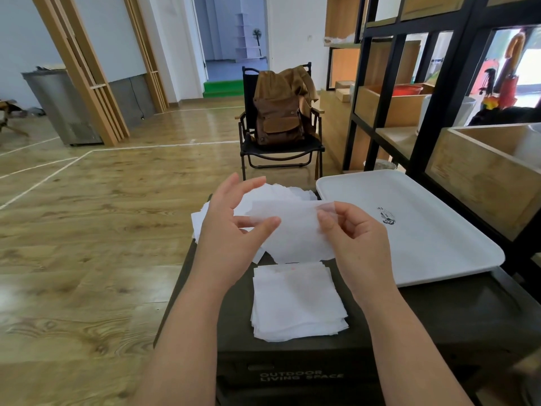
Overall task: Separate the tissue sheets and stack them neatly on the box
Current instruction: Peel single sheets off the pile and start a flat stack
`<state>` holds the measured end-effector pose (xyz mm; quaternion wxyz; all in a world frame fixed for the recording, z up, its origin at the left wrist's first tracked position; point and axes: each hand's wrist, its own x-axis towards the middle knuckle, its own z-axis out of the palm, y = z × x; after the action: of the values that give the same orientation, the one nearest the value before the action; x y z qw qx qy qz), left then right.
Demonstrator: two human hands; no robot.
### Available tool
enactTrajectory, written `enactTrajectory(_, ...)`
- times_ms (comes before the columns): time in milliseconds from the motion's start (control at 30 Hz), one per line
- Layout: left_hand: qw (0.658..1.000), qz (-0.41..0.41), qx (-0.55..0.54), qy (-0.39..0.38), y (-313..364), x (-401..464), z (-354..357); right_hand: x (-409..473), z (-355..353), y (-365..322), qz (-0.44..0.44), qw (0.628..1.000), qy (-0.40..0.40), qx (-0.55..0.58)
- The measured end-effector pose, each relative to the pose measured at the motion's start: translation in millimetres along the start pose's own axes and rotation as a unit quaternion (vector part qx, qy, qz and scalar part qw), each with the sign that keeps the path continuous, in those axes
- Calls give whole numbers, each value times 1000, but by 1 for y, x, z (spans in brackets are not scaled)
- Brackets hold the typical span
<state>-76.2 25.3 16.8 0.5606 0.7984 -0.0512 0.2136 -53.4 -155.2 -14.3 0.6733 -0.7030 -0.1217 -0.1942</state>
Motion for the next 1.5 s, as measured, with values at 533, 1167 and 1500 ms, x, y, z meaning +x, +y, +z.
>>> enactTrajectory(533, 997, -45, 46, 44, 4, -2, -5, -2, -1, -3, -5, 1000, 14, 15)
enactTrajectory(1167, 999, -23, -13, 30, 3, -1, -3, 2, 1, -7, 49, 993, 31, 106)
enactTrajectory(1500, 997, 12, 23, 74, 10, -2, -7, 4, -5, -3, 36, 996, 43, 69)
